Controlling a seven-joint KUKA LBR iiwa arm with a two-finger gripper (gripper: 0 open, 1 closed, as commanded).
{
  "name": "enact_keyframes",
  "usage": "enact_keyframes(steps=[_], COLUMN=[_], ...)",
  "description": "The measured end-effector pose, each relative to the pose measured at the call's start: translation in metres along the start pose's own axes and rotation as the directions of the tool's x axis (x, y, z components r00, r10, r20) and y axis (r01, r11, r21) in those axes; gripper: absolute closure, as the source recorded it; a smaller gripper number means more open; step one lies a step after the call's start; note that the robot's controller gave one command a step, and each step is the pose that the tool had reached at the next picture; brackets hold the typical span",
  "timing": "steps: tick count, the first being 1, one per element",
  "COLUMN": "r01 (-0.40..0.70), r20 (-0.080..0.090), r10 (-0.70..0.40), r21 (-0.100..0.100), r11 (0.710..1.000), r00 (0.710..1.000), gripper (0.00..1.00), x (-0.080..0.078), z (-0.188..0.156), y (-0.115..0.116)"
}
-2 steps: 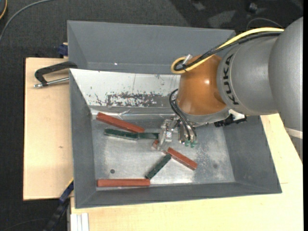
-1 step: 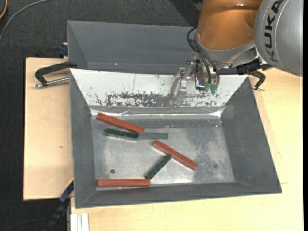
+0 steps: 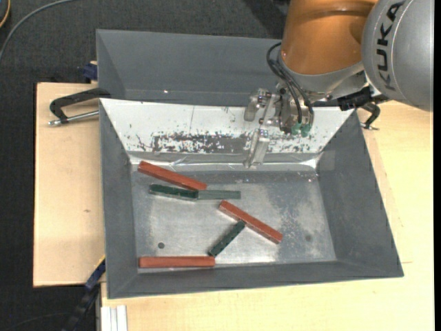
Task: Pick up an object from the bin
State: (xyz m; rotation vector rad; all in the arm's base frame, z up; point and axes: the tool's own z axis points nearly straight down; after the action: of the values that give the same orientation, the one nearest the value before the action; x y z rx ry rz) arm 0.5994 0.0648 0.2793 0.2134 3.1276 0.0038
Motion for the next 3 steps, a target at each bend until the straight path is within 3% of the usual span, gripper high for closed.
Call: enact_keyframes(steps=[1, 2, 3], r01=[-0.085, -0.204, -0.205], r20=[-0.014, -0.012, -0.006], r10=[0.085, 0.204, 0.205], r21=[0.004, 0.005, 0.002], r11=[0.996, 0.979, 0.979], r00=[0.996, 0.979, 0.979], gripper=[0.0, 0.0, 1.0], x=[0.024, 0.022, 0.02], z=[0.132, 0.213, 0.208], y=[0.026, 0.05, 0.049])
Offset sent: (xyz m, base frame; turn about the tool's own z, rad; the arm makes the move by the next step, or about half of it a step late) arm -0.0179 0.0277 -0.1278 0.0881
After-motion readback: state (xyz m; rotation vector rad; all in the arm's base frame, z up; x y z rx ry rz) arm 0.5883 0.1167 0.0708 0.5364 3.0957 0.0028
